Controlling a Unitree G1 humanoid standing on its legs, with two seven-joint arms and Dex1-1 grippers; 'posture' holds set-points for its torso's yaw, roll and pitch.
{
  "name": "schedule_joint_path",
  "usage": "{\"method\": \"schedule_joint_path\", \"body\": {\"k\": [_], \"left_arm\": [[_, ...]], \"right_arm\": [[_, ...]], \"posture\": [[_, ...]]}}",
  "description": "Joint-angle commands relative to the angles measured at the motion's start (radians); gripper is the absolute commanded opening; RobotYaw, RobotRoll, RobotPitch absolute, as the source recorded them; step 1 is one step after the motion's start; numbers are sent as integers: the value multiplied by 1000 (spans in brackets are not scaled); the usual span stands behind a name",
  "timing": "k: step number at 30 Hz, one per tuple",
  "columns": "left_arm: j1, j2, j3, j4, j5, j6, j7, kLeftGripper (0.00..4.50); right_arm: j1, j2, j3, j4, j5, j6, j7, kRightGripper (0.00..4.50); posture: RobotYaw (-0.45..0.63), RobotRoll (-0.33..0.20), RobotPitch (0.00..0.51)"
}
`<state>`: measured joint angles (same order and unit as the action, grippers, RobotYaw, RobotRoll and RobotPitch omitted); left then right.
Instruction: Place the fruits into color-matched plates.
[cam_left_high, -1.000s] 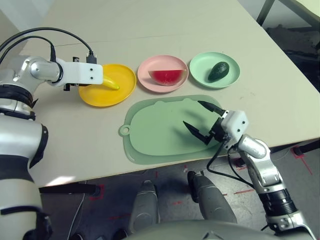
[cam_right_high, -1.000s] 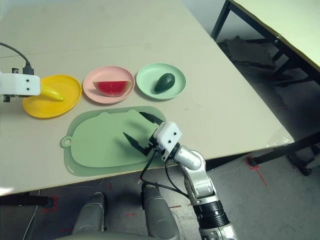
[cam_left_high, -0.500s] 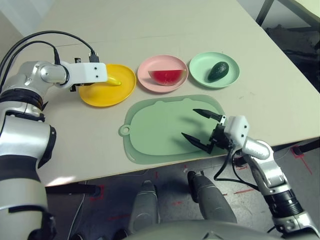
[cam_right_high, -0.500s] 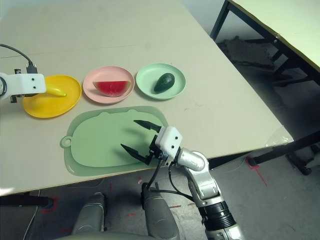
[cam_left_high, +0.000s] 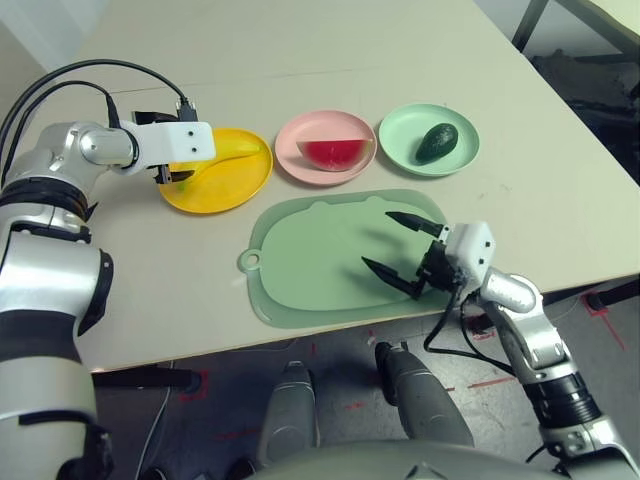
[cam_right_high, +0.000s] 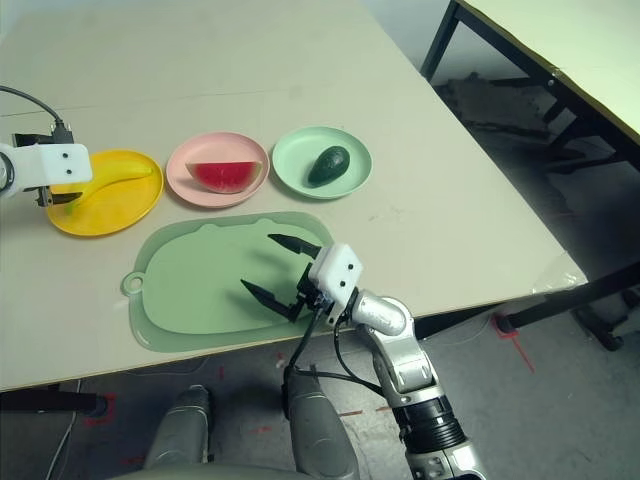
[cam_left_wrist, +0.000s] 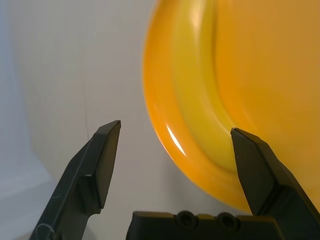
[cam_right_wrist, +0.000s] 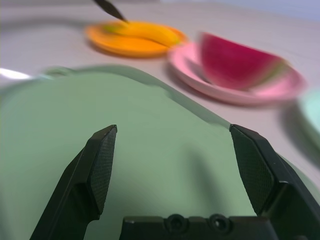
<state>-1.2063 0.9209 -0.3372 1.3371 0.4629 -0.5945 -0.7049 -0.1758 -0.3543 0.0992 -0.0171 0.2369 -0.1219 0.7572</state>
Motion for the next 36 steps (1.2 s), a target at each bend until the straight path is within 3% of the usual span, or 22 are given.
{"method": "schedule_joint_path", "body": {"k": [1, 6, 9, 11, 15, 20, 25, 32, 36], "left_arm": [[58, 40, 183, -5, -183, 56, -51, 4482], [240, 75, 617, -78, -612, 263, -123, 4482], [369, 76, 913, -188, -880, 456, -45, 4482], [527, 53, 1078, -308, -996, 519, 33, 4482], [926, -102, 1206, -645, -1041, 556, 140, 4482], [1272, -345, 1232, -1047, -1061, 574, 227, 4482], [1371, -398, 1157, -1173, -1016, 557, 203, 4482], [1365, -355, 1050, -1199, -950, 545, 156, 4482], [1343, -317, 995, -1174, -916, 542, 120, 4482]], "right_arm": [[-30, -15, -97, 94, 16, 7, -63, 4500], [-123, -55, -255, 270, 27, -17, -157, 4500], [-170, -56, -344, 350, 47, -13, -240, 4500], [-184, -70, -365, 408, 34, -51, -247, 4500], [-209, -77, -394, 505, 44, -111, -238, 4500], [-175, -51, -400, 552, 80, -182, -163, 4500], [-176, -34, -419, 562, 103, -221, -165, 4500], [-180, -14, -402, 536, 80, -254, -186, 4500], [-128, -17, -396, 462, 69, -253, -201, 4500]], "posture": [[-132, 0, 217], [-81, 0, 222], [-42, 0, 222], [-15, 0, 223], [7, 0, 235], [51, 0, 251], [72, 0, 254], [71, 0, 256], [54, 0, 258]]}}
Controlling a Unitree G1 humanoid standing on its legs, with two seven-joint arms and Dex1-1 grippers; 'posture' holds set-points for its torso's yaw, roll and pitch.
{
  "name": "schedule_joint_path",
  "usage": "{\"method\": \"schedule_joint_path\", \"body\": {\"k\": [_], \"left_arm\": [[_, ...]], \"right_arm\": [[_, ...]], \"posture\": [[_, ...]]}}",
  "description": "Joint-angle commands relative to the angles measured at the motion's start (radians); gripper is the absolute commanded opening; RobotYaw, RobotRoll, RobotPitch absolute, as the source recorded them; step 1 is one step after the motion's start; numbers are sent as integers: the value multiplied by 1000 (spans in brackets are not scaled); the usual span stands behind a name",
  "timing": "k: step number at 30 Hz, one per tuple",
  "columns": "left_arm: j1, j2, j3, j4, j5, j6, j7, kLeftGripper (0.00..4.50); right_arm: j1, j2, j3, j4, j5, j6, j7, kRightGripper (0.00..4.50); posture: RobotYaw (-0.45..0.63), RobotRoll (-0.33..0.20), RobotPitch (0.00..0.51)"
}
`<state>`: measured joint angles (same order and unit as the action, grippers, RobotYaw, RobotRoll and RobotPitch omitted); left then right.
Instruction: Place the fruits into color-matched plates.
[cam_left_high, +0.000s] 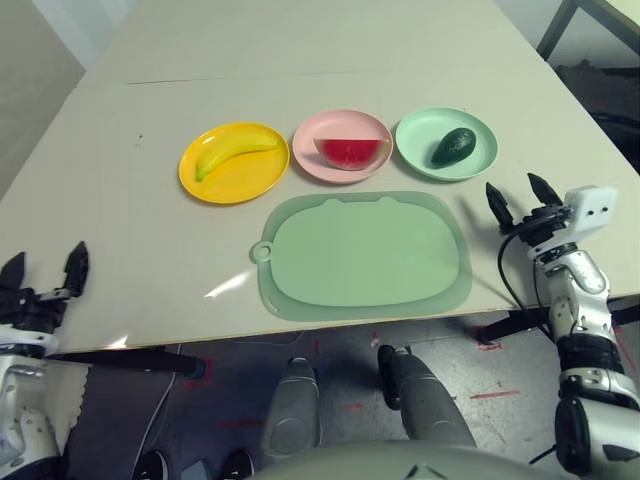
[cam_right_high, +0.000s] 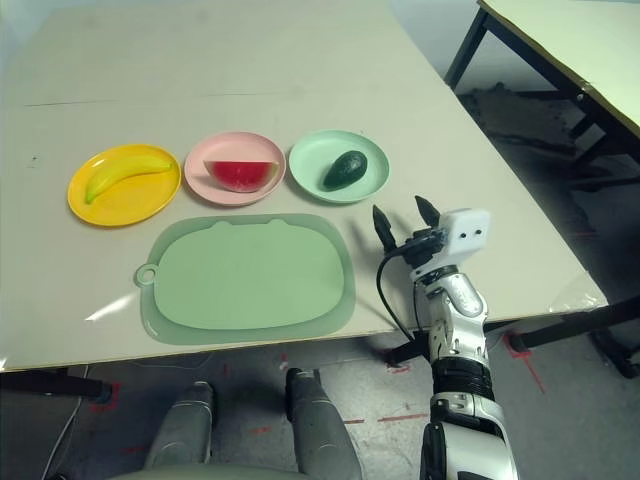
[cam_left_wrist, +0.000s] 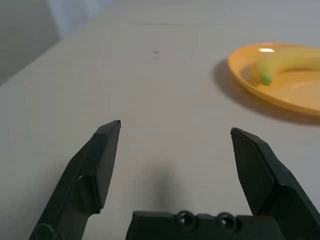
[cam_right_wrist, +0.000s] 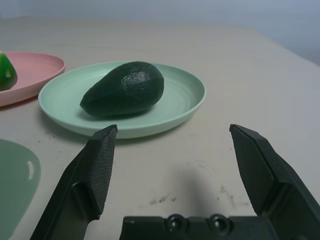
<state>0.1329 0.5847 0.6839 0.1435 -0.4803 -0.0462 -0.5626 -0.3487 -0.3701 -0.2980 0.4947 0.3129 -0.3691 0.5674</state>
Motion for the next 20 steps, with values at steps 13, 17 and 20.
{"method": "schedule_joint_path", "body": {"k": [13, 17, 20], "left_arm": [[54, 9, -45, 7, 69, 9, 1, 4482], [75, 12, -65, -12, 88, 7, -3, 4482], [79, 6, -55, -29, 78, 17, 11, 4482]], "right_arm": [[127, -8, -1, -157, -16, 46, -66, 4500], [121, -14, -2, -142, -2, 46, -49, 4500], [119, -22, -3, -130, 9, 44, -27, 4500]], "posture": [[60, 0, 269], [69, 0, 274], [78, 0, 275]]}}
